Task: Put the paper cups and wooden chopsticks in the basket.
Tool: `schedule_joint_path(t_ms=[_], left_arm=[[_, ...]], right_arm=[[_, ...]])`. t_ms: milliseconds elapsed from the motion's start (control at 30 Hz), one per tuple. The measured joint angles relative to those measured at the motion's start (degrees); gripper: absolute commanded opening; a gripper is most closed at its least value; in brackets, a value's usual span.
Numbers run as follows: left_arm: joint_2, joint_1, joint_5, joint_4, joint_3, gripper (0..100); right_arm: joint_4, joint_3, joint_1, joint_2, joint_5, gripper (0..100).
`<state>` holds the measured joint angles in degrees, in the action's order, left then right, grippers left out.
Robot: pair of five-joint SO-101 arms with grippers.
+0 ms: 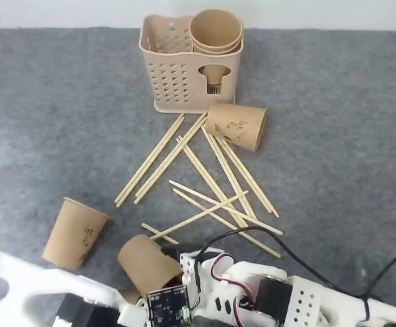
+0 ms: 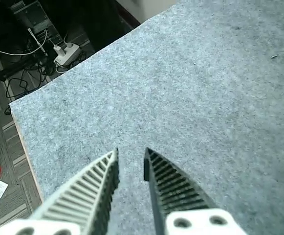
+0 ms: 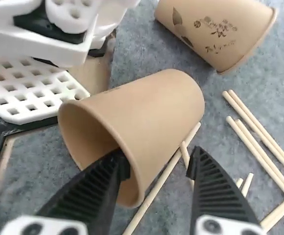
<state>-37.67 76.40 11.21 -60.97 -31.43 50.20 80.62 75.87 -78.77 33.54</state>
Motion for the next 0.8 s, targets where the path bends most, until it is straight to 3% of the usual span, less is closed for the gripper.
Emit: schedule_joint_path(t_ms=[133, 433, 800], left_arm=[[0.0, 0.0, 0.0, 0.0, 0.0, 9], [0.0, 0.0, 0.0, 0.0, -0.8, 9], [0.0, -1.1, 0.0, 0.0, -0.9, 9]], right_arm=[[-0.5, 0.0, 0.0, 0.0, 0.1, 0.1], [-4.0, 0.0, -9.9, 0.0, 0.1, 0.8], [-4.0, -14.4, -31.8, 0.5, 0.2, 0.8]])
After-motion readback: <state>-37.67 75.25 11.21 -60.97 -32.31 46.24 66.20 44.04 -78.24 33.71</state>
